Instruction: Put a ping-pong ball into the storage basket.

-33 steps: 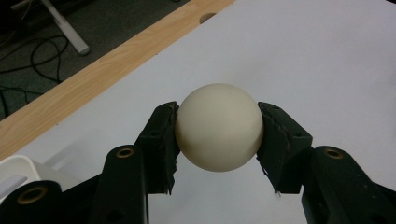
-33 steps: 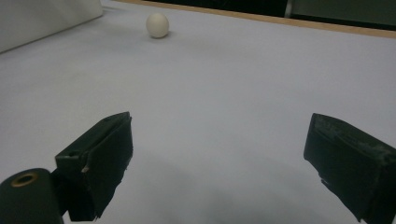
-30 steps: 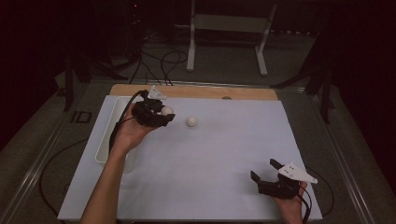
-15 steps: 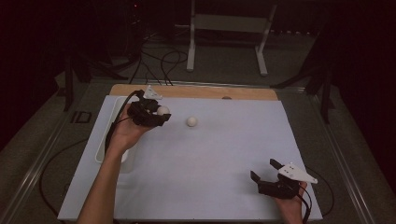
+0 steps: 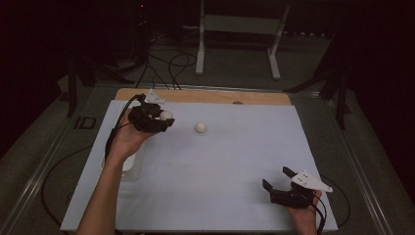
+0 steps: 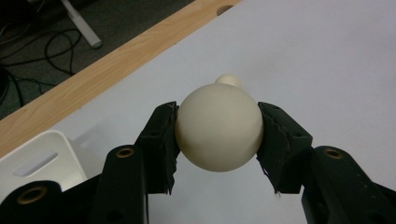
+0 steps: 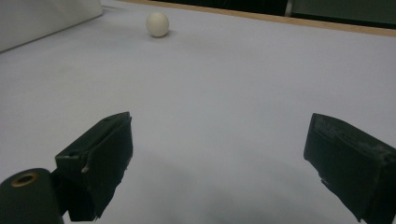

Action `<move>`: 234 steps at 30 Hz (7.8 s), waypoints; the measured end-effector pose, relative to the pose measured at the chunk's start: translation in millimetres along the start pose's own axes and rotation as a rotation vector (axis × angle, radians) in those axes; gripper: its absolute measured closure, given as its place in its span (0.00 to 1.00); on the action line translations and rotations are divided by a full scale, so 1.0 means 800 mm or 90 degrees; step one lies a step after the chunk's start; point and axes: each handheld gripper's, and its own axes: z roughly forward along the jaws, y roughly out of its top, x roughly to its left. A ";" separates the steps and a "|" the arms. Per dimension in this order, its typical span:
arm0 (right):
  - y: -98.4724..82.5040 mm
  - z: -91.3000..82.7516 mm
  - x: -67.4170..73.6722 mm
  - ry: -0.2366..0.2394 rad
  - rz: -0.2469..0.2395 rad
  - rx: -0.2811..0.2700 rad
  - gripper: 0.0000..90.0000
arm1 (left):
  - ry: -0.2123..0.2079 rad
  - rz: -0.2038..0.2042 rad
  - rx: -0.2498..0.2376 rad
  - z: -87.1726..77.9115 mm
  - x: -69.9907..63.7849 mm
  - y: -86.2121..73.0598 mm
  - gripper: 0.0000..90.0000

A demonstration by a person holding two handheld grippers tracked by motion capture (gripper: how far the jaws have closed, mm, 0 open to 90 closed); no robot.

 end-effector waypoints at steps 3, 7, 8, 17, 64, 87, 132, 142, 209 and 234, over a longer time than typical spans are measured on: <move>0.000 0.000 0.000 0.001 0.000 -0.001 0.08 | 0.001 -0.002 -0.001 -0.001 0.001 -0.001 0.57; 0.000 0.000 0.000 0.000 -0.001 -0.001 0.08 | 0.003 -0.005 0.000 -0.003 0.004 -0.003 0.57; 0.000 0.000 0.000 0.000 0.000 -0.001 0.08 | 0.002 -0.005 -0.001 -0.004 0.005 -0.003 0.57; 0.000 0.000 0.000 0.000 0.000 -0.001 0.08 | 0.005 -0.007 -0.002 -0.008 0.009 -0.004 0.57; 0.000 0.000 0.000 -0.001 0.003 0.000 0.08 | 0.032 -0.028 -0.001 -0.024 0.028 -0.021 0.57; 0.000 0.000 0.000 -0.001 0.003 0.000 0.08 | 0.050 -0.043 -0.001 -0.037 0.043 -0.033 0.57; 0.000 0.000 0.000 -0.003 0.003 0.000 0.08 | 0.081 -0.067 0.018 -0.049 0.065 -0.061 0.57; 0.000 0.000 0.000 -0.003 0.004 0.000 0.08 | 0.090 -0.069 0.029 -0.047 0.069 -0.066 0.57; -0.001 0.001 -0.001 -0.005 0.004 0.002 0.08 | 0.108 -0.136 0.013 -0.043 0.083 -0.101 0.00; -0.001 0.002 -0.001 -0.005 0.004 0.002 0.08 | 0.089 -0.110 -0.011 -0.038 0.066 -0.082 0.01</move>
